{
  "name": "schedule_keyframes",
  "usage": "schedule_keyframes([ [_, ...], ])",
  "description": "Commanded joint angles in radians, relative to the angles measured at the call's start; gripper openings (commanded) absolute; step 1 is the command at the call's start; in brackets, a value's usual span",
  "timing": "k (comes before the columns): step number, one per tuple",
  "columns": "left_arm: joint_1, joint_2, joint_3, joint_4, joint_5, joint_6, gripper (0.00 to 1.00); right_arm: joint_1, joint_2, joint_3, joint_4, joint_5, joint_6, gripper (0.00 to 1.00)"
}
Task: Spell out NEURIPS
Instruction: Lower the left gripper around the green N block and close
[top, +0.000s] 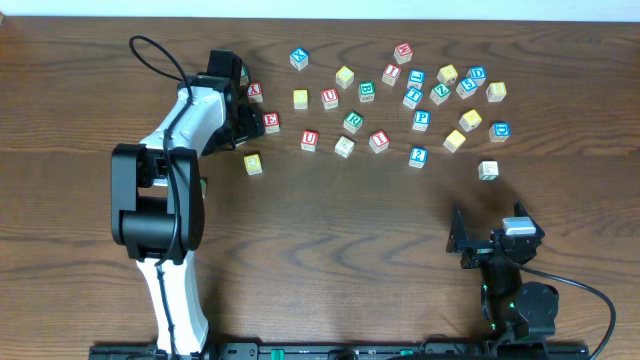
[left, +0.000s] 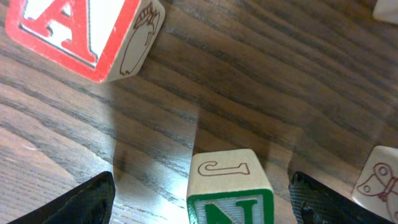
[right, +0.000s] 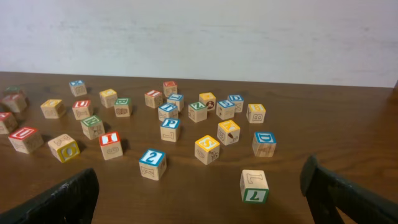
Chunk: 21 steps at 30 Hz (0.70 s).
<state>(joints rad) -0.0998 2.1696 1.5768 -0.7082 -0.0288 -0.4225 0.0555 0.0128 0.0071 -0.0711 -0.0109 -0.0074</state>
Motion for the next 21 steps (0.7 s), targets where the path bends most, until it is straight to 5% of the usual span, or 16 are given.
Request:
schedule_keyframes([
  [1, 0.003, 0.0, -0.005, 0.0, -0.001, -0.001, 0.88, -0.008, -0.004, -0.001, -0.005, 0.001, 0.014, 0.99],
  [8, 0.003, 0.0, -0.005, 0.02, 0.035, 0.021, 0.74, -0.008, -0.004, -0.001, -0.005, 0.001, 0.014, 0.99],
  [17, 0.003, 0.0, -0.005, 0.03, 0.047, 0.025, 0.73, -0.008, -0.004, -0.001, -0.005, 0.001, 0.014, 0.99],
  [21, 0.003, 0.0, -0.005, 0.029, 0.048, 0.024, 0.61, -0.008, -0.004, -0.001, -0.005, 0.001, 0.014, 0.99],
])
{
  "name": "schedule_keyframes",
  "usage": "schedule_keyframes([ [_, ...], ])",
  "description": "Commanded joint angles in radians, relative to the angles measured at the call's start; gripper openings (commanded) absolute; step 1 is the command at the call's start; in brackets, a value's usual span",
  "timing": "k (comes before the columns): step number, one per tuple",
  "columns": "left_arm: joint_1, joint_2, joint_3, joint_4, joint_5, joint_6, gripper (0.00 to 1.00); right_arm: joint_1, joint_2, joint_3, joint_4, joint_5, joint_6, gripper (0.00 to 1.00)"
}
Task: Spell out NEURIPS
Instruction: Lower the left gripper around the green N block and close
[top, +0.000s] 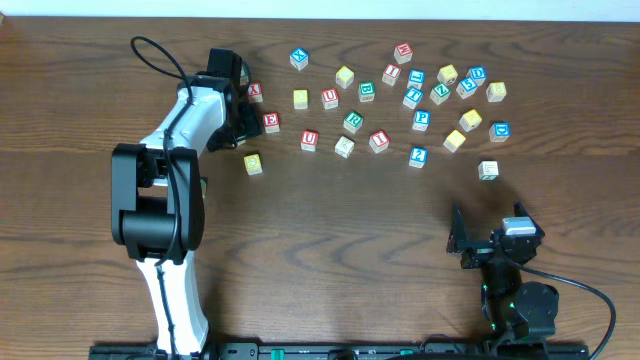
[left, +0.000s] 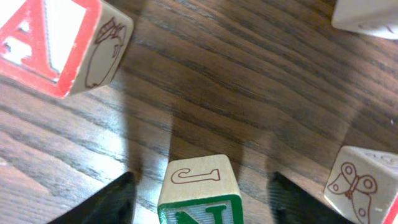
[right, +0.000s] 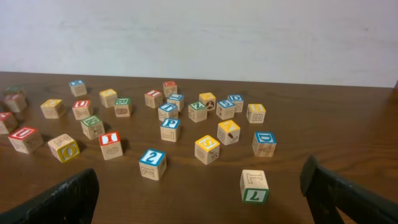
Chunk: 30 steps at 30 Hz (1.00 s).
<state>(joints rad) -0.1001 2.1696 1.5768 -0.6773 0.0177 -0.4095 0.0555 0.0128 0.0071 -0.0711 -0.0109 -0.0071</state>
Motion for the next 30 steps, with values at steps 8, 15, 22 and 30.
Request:
schedule_keyframes([
  [8, 0.003, 0.0, 0.012, -0.026, 0.001, 0.011, 0.57, -0.008, -0.004, -0.001, -0.005, 0.001, 0.014, 0.99],
  [15, 0.003, 0.0, 0.042, -0.053, 0.001, 0.011, 0.52, -0.008, -0.004, -0.001, -0.005, 0.001, 0.014, 0.99],
  [22, 0.003, 0.0, 0.045, -0.058, 0.001, 0.012, 0.51, -0.008, -0.004, -0.001, -0.005, 0.001, 0.014, 0.99],
  [30, 0.003, 0.0, 0.053, -0.057, 0.028, 0.012, 0.4, -0.008, -0.004, -0.001, -0.005, 0.001, 0.014, 0.99],
])
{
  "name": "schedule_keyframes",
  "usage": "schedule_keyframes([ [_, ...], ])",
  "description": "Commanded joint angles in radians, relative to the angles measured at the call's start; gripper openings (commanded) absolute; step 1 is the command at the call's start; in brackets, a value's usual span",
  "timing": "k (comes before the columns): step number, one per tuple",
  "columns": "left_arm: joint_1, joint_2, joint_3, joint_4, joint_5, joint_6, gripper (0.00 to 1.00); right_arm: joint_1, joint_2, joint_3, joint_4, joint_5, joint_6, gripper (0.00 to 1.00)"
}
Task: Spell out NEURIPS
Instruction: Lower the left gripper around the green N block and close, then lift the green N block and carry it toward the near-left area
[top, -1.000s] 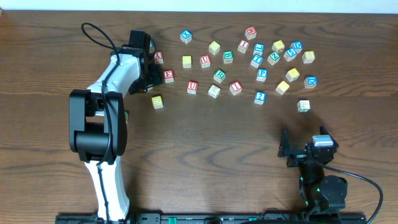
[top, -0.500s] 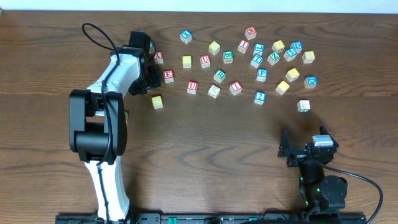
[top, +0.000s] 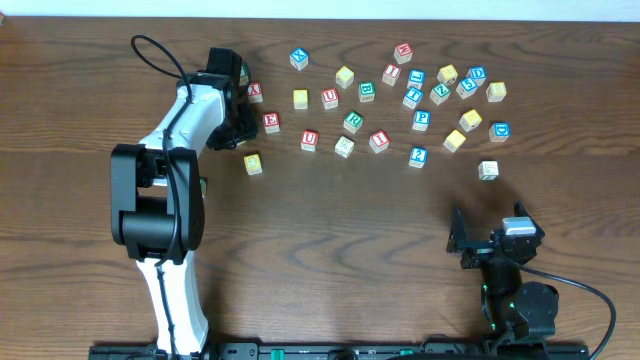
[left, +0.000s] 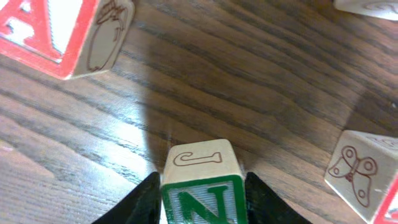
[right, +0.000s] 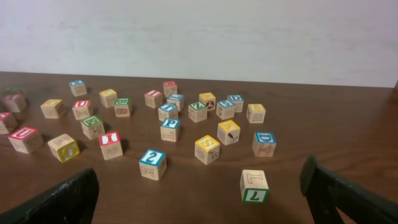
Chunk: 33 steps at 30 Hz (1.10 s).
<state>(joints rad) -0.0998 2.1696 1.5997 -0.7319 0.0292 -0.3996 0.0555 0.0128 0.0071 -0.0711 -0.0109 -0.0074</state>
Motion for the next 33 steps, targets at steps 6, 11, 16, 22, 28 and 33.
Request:
schedule_keyframes([
  [6, 0.003, 0.0, 0.035, -0.003, 0.017, 0.002, 0.4, -0.008, -0.004, -0.001, -0.005, 0.001, 0.014, 0.99],
  [11, 0.003, 0.0, 0.035, -0.003, 0.016, 0.002, 0.41, -0.008, -0.004, -0.001, -0.005, 0.001, 0.014, 0.99],
  [16, 0.003, 0.0, 0.035, -0.003, 0.016, 0.002, 0.38, -0.008, -0.004, -0.001, -0.005, 0.001, 0.014, 0.99],
  [22, 0.003, 0.0, 0.035, -0.003, 0.016, 0.002, 0.31, -0.008, -0.004, -0.001, -0.005, 0.001, 0.014, 0.99],
  [28, 0.003, 0.0, 0.035, -0.003, 0.016, 0.002, 0.31, -0.008, -0.004, -0.001, -0.005, 0.001, 0.014, 0.99],
  [33, 0.003, 0.0, 0.035, -0.003, 0.016, 0.003, 0.31, -0.008, -0.004, -0.001, -0.005, 0.001, 0.014, 0.99],
])
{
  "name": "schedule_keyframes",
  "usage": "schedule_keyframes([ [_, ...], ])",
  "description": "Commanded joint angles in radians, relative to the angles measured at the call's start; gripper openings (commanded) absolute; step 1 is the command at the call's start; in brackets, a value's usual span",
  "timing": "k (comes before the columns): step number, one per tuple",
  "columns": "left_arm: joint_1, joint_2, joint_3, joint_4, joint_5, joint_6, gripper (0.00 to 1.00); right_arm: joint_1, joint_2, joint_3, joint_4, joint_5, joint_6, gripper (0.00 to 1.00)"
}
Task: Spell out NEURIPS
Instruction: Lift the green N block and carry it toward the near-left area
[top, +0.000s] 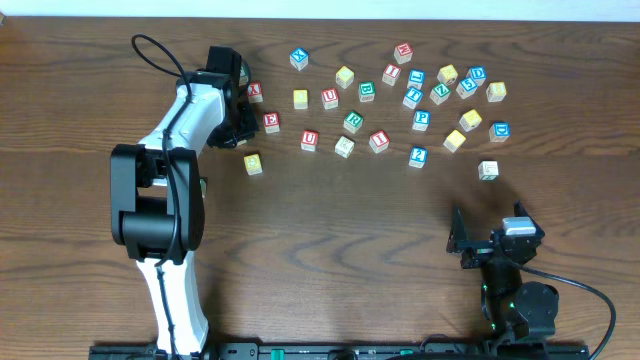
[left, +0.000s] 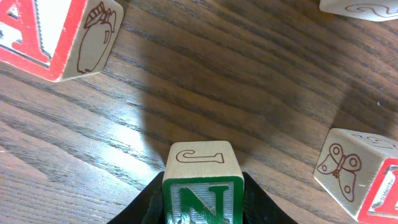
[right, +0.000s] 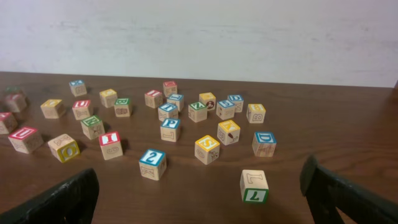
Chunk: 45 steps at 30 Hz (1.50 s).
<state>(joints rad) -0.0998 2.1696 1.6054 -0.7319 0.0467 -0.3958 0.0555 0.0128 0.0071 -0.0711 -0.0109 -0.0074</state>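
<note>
My left gripper (left: 202, 202) is shut on a wooden block with a green N (left: 202, 190), its fingers pressed against both sides. In the overhead view the left gripper (top: 238, 118) covers that block. It sits between the red A block (top: 255, 92) and the red E block (top: 271, 122). The red U (top: 310, 140), red R (top: 329, 98), red I (top: 378, 141) and blue P (top: 422, 120) lie further right. A yellow S block (right: 206, 149) shows in the right wrist view. My right gripper (right: 199, 194) is open and holds nothing.
Several other letter blocks are scattered across the far right of the table (top: 330, 250). A yellow block (top: 252, 163) lies just in front of the left gripper. A green-edged block (right: 254, 185) is the one closest to the right gripper. The left arm's cable loops at the far left.
My left gripper stays shut on the N block. The A and E blocks have shifted slightly outward in the left wrist view. The right arm has not moved.
My left gripper stood wide open on either side of the N block. Its fingers were then closer to the block, then shut on it, and they still grip it now. The right gripper rested open at the near right throughout.
</note>
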Motion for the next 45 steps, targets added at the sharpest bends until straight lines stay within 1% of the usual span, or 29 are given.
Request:
schedule_keyframes([
  [1, 0.003, 0.0, 0.03, -0.003, -0.002, 0.002, 0.31, -0.008, -0.004, -0.001, -0.005, 0.001, 0.014, 0.99],
  [12, 0.003, -0.069, 0.03, -0.005, -0.002, 0.044, 0.31, -0.008, -0.004, -0.001, -0.005, 0.001, 0.014, 0.99],
  [21, 0.003, -0.217, 0.03, -0.023, -0.002, 0.07, 0.31, -0.008, -0.004, -0.001, -0.005, 0.001, 0.014, 0.99],
  [25, 0.003, -0.296, 0.03, -0.064, -0.002, 0.074, 0.31, -0.008, -0.004, -0.001, -0.005, 0.001, 0.014, 0.99],
  [27, 0.003, -0.352, 0.03, -0.117, -0.002, 0.074, 0.28, -0.008, -0.004, -0.001, -0.005, 0.001, 0.014, 0.99],
  [30, 0.002, -0.421, 0.03, -0.178, -0.002, 0.075, 0.27, -0.008, -0.004, -0.001, -0.005, 0.001, 0.014, 0.99],
  [35, -0.018, -0.528, 0.029, -0.264, -0.003, 0.116, 0.23, -0.008, -0.004, -0.001, -0.005, 0.001, 0.014, 0.99],
  [39, -0.066, -0.591, 0.027, -0.326, -0.018, 0.135, 0.21, -0.008, -0.004, -0.001, -0.005, 0.001, 0.014, 0.99],
  [41, -0.097, -0.611, 0.018, -0.341, -0.04, 0.134, 0.19, -0.008, -0.004, -0.001, -0.005, 0.001, 0.014, 0.99],
  [42, -0.117, -0.62, 0.008, -0.349, -0.053, 0.133, 0.14, -0.008, -0.004, -0.001, -0.005, 0.001, 0.014, 0.99],
  [44, -0.156, -0.637, -0.02, -0.347, -0.088, 0.124, 0.12, -0.008, -0.004, -0.001, -0.005, 0.001, 0.014, 0.99],
  [45, -0.177, -0.645, -0.036, -0.348, -0.118, 0.101, 0.12, -0.008, -0.004, -0.001, -0.005, 0.001, 0.014, 0.99],
])
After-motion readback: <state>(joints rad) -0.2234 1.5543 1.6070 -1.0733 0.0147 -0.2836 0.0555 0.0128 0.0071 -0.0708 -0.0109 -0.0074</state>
